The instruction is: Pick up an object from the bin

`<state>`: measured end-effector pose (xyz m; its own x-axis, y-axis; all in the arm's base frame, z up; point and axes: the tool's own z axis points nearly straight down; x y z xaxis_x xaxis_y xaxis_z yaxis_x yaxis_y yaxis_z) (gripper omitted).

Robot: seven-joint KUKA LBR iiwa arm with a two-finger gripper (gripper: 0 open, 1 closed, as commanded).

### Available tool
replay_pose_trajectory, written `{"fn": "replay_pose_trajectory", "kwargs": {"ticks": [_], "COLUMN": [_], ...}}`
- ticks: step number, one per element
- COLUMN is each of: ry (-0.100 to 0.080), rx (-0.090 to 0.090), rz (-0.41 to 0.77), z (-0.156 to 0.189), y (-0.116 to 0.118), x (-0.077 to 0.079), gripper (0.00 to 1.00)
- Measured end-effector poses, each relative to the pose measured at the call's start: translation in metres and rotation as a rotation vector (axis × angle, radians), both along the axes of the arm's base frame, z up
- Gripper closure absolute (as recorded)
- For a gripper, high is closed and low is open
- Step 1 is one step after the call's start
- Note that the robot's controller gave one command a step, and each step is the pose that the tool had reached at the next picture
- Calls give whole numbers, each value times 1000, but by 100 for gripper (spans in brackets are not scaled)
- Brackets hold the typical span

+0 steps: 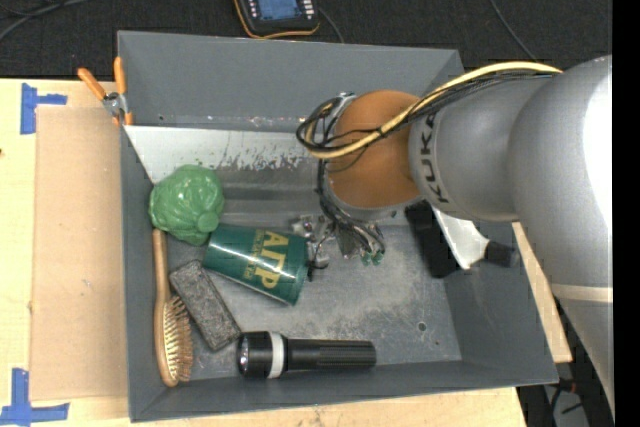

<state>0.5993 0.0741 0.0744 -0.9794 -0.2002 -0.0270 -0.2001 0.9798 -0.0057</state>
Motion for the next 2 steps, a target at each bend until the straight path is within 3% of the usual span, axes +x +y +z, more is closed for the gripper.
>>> {"fn": "replay_pose_trajectory", "kwargs": {"ticks": [1, 2], "ry": [0, 2], "rx": [0, -7], "rz": [0, 256], "z": [0, 69], "y": [0, 19], "x": [0, 9], "gripper": [100, 100]}}
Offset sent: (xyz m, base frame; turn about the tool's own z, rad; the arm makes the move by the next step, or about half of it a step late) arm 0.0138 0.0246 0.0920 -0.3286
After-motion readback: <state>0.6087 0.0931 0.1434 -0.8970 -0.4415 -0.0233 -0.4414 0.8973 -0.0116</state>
